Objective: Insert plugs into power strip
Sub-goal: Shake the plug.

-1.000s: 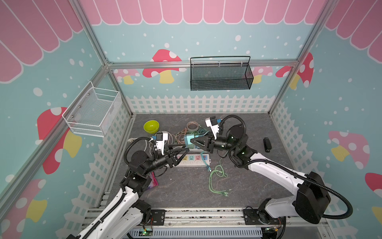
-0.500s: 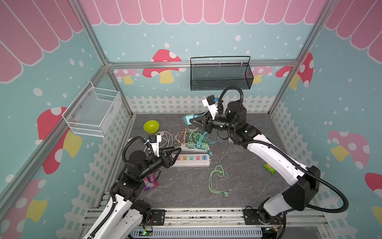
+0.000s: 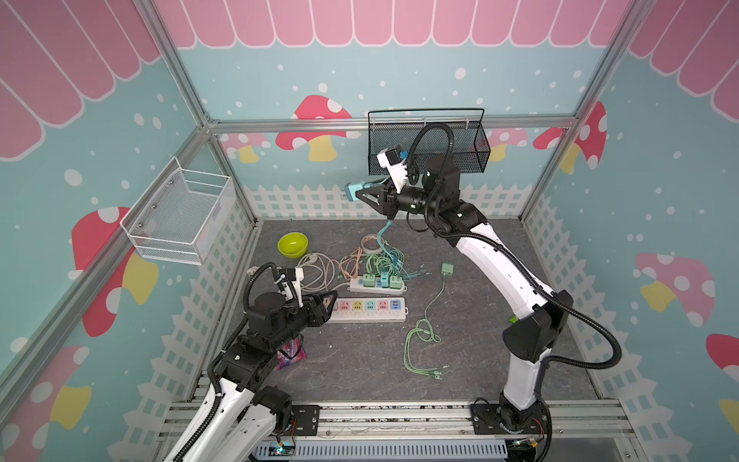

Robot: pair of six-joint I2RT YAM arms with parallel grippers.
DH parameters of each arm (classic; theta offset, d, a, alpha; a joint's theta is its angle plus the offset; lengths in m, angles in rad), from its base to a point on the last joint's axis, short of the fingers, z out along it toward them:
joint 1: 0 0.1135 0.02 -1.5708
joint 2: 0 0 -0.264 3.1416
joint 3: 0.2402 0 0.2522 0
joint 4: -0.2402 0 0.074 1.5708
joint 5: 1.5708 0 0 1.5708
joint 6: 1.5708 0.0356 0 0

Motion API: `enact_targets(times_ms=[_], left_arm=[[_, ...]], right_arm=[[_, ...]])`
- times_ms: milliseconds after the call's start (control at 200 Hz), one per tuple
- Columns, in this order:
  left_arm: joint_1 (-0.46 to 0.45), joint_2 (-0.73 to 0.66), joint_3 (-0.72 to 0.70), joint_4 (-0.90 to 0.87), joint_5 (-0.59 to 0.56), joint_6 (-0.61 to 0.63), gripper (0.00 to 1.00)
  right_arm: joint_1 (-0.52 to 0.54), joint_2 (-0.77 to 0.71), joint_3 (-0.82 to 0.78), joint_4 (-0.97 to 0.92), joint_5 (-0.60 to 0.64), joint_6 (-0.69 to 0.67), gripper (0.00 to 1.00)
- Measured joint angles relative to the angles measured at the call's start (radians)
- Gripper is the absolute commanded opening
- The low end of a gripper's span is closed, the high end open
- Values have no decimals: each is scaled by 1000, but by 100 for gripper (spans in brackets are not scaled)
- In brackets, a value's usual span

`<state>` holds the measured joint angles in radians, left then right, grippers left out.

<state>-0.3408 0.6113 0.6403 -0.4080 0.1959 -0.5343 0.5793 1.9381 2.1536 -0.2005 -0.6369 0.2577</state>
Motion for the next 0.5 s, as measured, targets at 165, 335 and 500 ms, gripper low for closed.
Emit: enact_targets(times_ms=[165, 335, 500], left_arm=[[0, 0, 0, -27, 0, 0, 62], [2, -8, 0, -60, -2, 0, 63], [5, -29, 0, -86, -2, 0, 63]], right_arm=[[-12, 138, 151, -41, 12, -19, 2], [-26, 257, 249, -66, 13, -22, 2], [-32, 335, 297, -71, 13, -22, 2]])
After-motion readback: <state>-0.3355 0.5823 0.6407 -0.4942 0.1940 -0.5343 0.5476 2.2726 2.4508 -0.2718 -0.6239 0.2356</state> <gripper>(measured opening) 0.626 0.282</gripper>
